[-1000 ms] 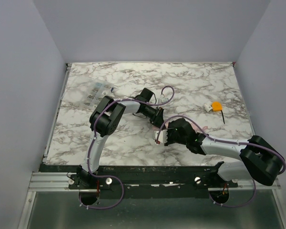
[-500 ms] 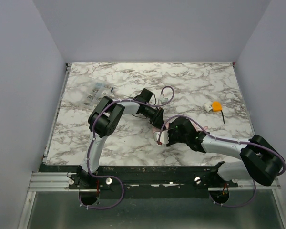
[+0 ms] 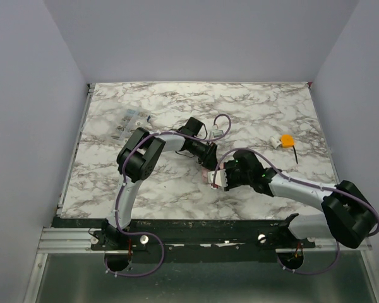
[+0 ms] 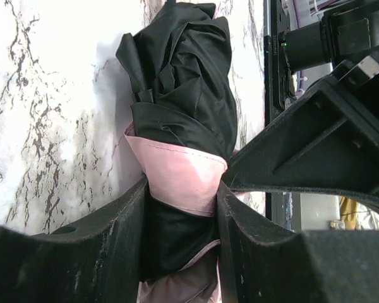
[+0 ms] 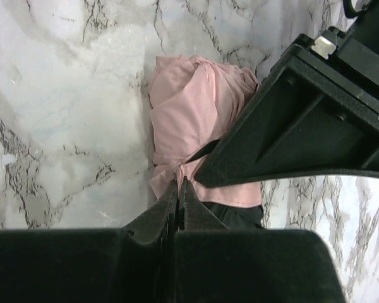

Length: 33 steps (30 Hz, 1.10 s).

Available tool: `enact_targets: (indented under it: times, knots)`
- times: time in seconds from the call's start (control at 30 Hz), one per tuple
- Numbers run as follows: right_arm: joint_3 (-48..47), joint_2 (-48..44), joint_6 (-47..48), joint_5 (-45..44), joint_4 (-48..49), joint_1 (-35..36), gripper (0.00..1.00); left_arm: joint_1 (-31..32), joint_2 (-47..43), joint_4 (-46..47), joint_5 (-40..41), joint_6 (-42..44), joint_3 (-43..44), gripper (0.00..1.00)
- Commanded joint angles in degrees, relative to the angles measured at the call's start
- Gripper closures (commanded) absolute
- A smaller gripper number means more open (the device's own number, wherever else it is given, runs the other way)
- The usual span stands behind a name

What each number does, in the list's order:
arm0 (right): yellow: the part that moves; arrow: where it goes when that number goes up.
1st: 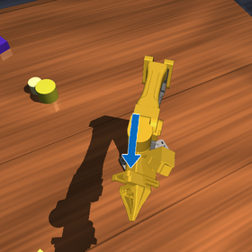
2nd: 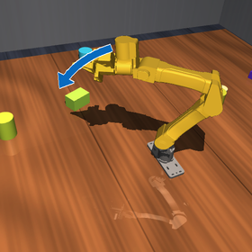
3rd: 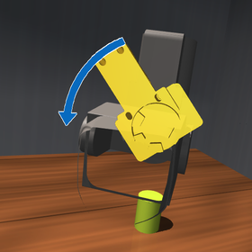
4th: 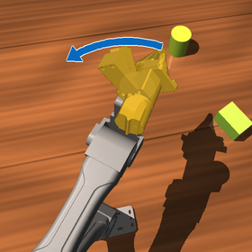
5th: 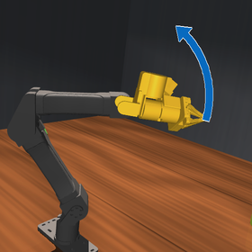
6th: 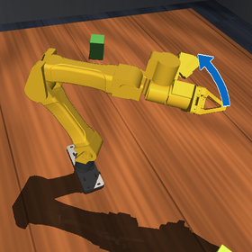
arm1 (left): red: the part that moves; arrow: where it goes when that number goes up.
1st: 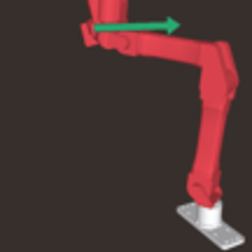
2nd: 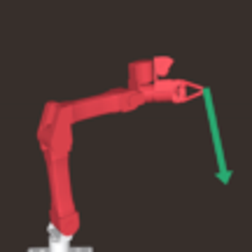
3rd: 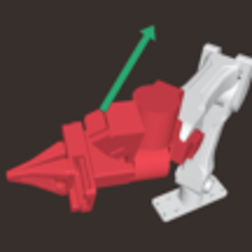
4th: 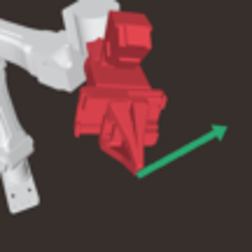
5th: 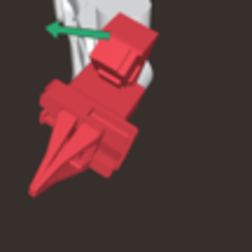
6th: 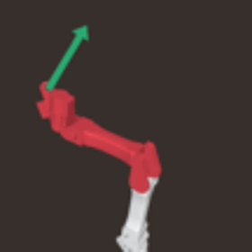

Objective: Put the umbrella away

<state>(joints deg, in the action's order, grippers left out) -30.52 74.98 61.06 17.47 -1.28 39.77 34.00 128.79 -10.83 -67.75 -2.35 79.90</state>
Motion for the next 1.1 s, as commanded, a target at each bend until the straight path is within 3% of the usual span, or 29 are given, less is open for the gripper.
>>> enact_targets:
  times: [0.0,0.23,0.73,1.07]
  knots:
    - [-2.08,-0.94,3.44,-1.32,-13.95,-2.59,1.00,0.37,7.68,-12.64,17.33,3.74,-4.84,0.61]
    - [-5.07,1.14,6.73,0.18,-22.44,-2.68,1.00,0.36,7.53,-12.43,17.66,3.32,-4.84,0.57]
    - [-13.12,-0.52,6.43,2.32,-27.59,-2.68,1.00,0.36,7.63,-12.09,17.74,3.38,-5.02,0.53]
    - [-11.41,-0.92,9.55,0.66,-30.00,-2.60,1.00,0.32,7.61,-12.01,17.57,3.33,-5.02,0.49]
